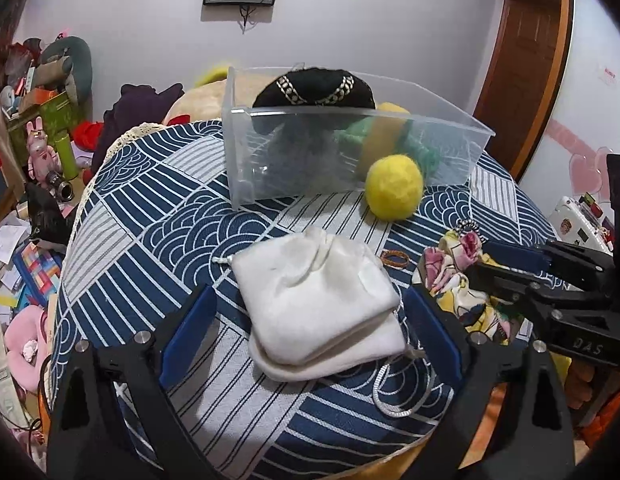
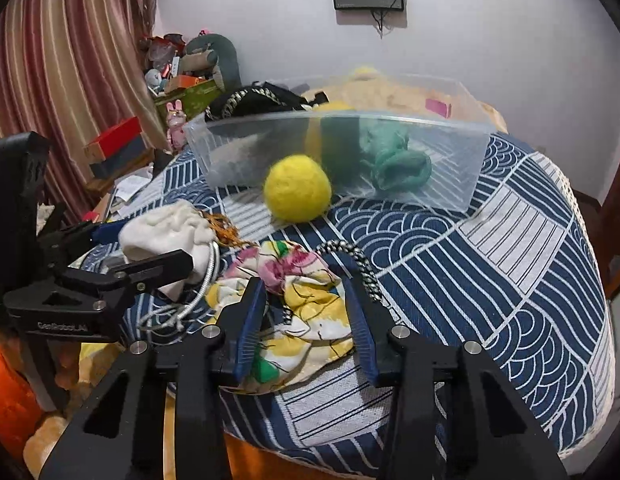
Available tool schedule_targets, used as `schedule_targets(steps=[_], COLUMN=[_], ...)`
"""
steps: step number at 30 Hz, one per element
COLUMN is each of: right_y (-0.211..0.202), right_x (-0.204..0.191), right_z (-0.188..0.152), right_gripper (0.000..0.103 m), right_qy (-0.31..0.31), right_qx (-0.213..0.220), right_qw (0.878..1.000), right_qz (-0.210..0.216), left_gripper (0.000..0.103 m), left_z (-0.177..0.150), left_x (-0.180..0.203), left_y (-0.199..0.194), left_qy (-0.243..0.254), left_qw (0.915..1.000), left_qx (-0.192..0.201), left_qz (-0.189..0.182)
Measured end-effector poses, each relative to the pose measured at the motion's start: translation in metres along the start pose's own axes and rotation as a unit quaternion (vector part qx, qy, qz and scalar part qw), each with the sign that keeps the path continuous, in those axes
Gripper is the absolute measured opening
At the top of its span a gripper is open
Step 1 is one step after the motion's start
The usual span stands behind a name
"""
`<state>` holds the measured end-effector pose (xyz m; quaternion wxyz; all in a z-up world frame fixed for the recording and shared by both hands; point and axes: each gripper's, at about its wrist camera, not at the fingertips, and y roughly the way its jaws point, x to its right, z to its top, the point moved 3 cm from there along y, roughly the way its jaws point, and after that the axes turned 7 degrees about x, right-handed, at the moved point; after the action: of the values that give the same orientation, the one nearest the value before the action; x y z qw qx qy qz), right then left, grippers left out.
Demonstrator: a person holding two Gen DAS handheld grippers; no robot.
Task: Organize soft objects
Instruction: 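Grasp the floral cloth with the right tool while the left tool grasps the white drawstring pouch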
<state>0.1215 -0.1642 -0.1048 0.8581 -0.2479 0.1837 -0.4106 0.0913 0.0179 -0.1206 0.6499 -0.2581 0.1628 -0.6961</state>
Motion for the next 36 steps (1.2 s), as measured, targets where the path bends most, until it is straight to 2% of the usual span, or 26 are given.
schedule_targets(steps=[4,5,7,9,13,15,22,36], right_y=[0.003,0.003,0.002,0.001,-0.007,-0.012,-0.03,-0.066], right_x=[0.003,0.003,0.003,0.004,0.005,0.007,0.015,0.021], right_z=[-0.003,-0.002,-0.002,-0.001,0.003,0.006,0.017,0.071], right_gripper=[0.035,0.03,0.021,0.013,0.011,0.011,0.011,0.011], right_qy=[-0.001,-0.003,-0.001,0.005,0.01,0.013,0.021,0.006], right_qx=[-0.002,-0.002,-0.002,0.0,0.013,0.021,0.052,0.134], right_qw=[1.0,1.0,1.0,1.0,1.0,1.0,0.998,0.99], right_qz=[-0.013,-0.017,-0.012,-0.006,-0.004,-0.003,-0.006,-0.047], left_gripper=[0.073,0.072,0.061,0.055,0.041,0.038,0.032,0.032], left_z=[-0.004,-0.004,-0.004,-0.004,0.0,0.003,0.023,0.085], left_x=[0.0,0.0,0.002,0.003,0.004,0.003,-0.001,0.009], left_y=[0.005,0.004,0.001,-0.002,-0.008,-0.01,-0.031,-0.073], left_qy=[-0.007,-0.007,-0.001,0.003,0.002,-0.004,-0.01,0.016], left_qw=[0.9998,0.9998,0.9998,0.9998,0.9997,0.9997,0.9983,0.9881], left_qx=[-0.009,-0.008,-0.002,0.002,0.013,0.017,0.053,0.152], left_qz=[-0.019,-0.019,-0.021,-0.022,-0.019,-0.019,-0.02,-0.01])
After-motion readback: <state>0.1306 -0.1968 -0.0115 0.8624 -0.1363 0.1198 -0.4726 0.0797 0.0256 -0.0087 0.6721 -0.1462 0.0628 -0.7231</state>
